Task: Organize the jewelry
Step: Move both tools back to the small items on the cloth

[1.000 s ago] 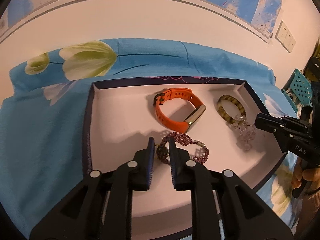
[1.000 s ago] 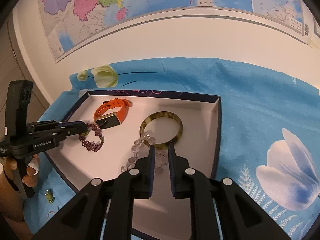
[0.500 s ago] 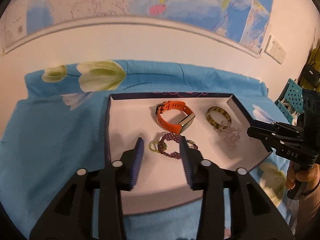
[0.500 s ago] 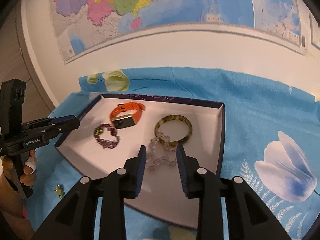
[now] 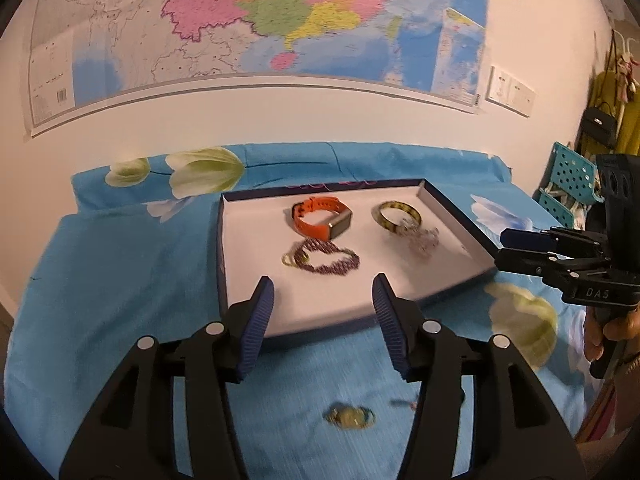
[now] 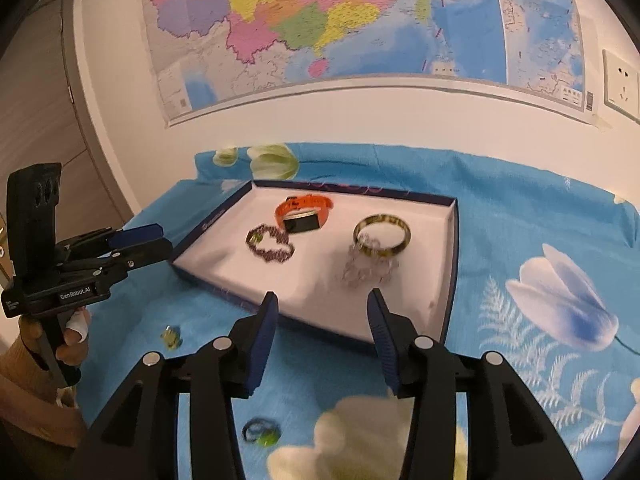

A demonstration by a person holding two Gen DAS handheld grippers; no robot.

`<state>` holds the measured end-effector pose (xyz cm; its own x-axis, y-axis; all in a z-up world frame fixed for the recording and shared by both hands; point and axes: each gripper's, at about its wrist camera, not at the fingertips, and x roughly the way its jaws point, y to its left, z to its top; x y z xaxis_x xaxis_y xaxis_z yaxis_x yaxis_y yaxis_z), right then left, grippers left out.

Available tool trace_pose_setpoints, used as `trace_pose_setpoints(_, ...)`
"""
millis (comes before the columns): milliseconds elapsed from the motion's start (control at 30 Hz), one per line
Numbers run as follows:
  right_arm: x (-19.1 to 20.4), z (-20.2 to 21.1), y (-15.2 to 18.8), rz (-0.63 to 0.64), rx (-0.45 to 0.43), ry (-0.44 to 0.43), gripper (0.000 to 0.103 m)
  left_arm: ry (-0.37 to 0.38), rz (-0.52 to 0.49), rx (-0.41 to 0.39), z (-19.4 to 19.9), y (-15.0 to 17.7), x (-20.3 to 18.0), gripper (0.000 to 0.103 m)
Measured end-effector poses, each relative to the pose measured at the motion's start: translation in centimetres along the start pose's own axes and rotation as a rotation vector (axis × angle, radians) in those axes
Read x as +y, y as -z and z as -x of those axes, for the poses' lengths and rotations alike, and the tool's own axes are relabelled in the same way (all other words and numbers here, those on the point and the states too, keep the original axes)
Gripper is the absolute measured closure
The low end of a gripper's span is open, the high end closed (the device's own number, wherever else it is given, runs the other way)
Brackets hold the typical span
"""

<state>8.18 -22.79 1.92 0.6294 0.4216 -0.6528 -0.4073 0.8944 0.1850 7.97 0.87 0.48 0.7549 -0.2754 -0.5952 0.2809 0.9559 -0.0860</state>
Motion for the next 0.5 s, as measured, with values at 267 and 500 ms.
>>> trace_pose_setpoints(267, 0.9, 0.6, 3.1, -0.01, 0.06, -0.017, 0.059, 0.042, -0.018, 0.026, 1.2, 2.6, -1.1, 0.052)
trace_pose_setpoints(500, 1.4, 0.7, 5.6, -0.037, 0.106, -0.031, 0.059, 0.034, -0.042, 0.078, 1.7, 5.2, -1.6, 0.052)
